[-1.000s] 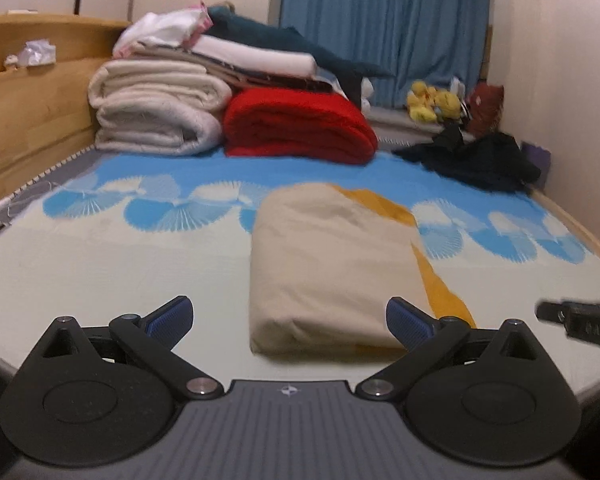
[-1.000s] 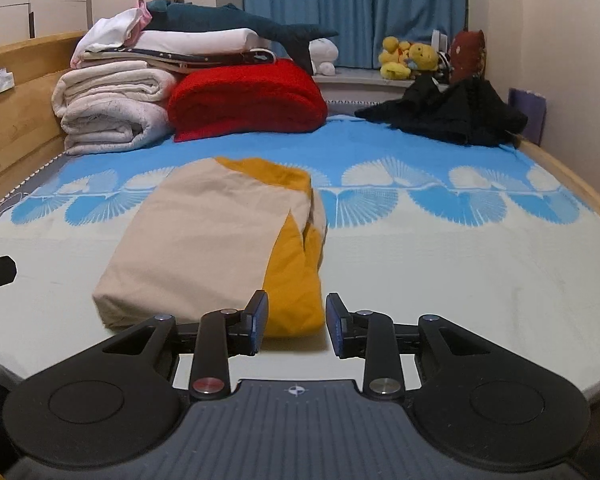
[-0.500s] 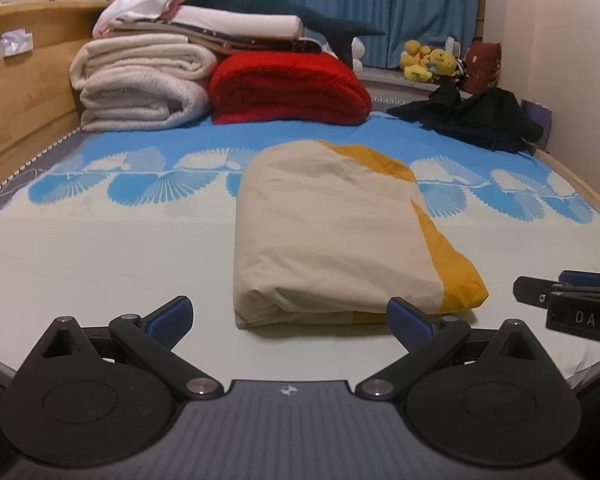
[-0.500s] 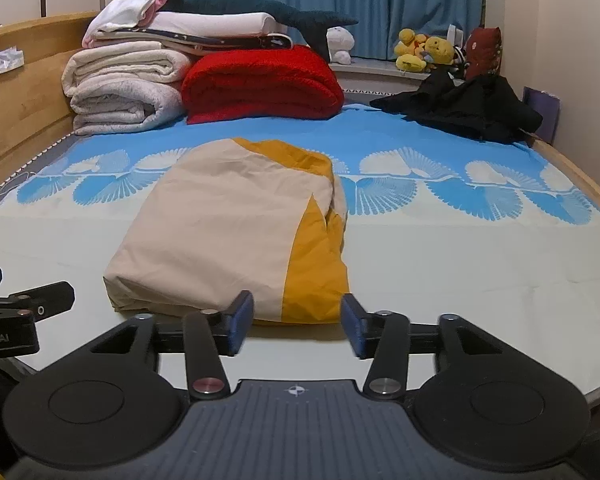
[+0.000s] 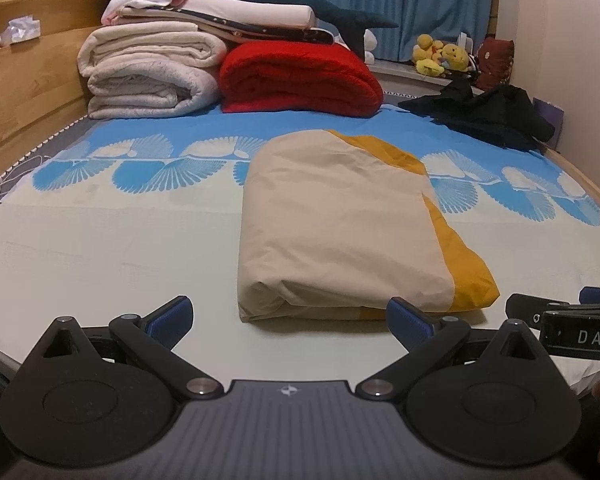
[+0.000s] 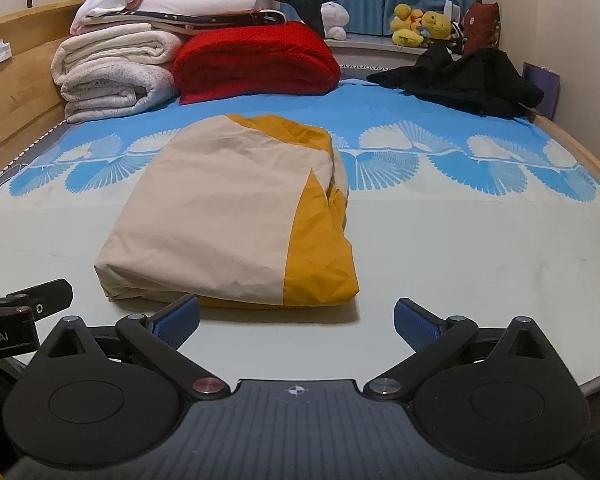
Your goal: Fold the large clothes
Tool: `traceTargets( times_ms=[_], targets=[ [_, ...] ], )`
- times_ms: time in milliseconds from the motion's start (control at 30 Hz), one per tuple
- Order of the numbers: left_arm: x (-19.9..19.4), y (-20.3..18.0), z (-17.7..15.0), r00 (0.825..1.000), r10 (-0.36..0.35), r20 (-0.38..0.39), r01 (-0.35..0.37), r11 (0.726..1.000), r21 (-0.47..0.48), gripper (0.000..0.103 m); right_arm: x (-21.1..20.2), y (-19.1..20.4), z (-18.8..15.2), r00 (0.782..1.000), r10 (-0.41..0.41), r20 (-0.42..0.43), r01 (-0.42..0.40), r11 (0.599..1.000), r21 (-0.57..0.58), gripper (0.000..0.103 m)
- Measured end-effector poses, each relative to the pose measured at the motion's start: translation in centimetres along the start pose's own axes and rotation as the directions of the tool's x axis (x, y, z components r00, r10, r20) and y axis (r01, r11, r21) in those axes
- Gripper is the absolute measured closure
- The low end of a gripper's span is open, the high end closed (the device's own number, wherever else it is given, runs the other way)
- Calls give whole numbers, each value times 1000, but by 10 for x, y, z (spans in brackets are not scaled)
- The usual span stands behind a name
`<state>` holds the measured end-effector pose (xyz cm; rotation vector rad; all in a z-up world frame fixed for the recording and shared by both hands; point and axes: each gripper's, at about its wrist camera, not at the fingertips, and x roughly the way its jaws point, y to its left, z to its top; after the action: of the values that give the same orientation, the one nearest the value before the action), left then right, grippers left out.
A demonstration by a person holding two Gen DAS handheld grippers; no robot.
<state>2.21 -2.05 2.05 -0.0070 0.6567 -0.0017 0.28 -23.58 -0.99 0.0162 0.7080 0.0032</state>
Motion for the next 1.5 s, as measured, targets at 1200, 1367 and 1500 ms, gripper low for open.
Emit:
traceTargets(
  times_ms=[1200,1367,1500],
  targets=[
    [1,-3,-2,1000,-12,-11,12,1000,6,0,0,2,1,1000,-22,20,23,999,-33,1],
    [1,-4,-2,1000,-12,-10,13,1000,6,0,0,3,1,1000,-21,20,22,999,-35,1],
    [1,-4,-2,1000,-14,-10,14,1000,8,0,0,3,1,1000,-21,20,22,999,-34,1]
  ],
)
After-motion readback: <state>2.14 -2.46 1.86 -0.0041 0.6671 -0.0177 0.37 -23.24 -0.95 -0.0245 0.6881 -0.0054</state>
